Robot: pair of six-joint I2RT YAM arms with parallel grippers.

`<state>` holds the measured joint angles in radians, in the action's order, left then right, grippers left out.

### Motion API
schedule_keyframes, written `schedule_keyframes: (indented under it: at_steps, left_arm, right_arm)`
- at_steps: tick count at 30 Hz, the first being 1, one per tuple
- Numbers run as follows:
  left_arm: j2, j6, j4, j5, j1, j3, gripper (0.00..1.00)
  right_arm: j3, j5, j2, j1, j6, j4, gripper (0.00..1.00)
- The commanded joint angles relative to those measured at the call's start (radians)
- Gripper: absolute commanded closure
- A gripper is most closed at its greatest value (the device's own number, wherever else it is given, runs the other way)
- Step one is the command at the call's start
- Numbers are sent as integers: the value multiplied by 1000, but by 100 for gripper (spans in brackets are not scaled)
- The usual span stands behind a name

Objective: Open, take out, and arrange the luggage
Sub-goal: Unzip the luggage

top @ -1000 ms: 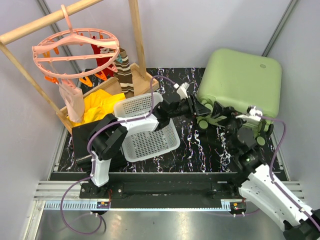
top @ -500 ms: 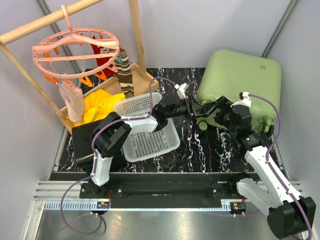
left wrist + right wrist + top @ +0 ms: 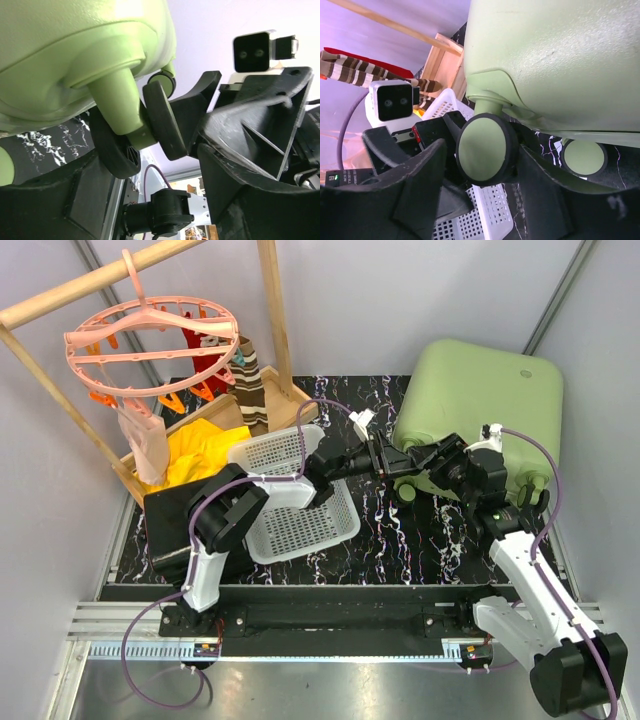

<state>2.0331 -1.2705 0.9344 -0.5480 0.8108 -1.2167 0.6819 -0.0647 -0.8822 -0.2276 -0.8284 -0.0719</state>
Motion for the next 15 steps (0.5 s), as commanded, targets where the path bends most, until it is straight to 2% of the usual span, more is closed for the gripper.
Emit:
schedule_keyframes:
  at_steps: [1,6,15]
  left_arm:
    - [-73,-33,397,-52,7,-40,25]
    - [-108,66,356,-38,7,26,13]
    - [-218,304,167,6,8,121,7]
  right_arm:
    - [-15,-6,2,8,-34,63,39]
    - [-41,9,12,8,-52,113,46]
    - [-47,42,2,13,-44,135,59]
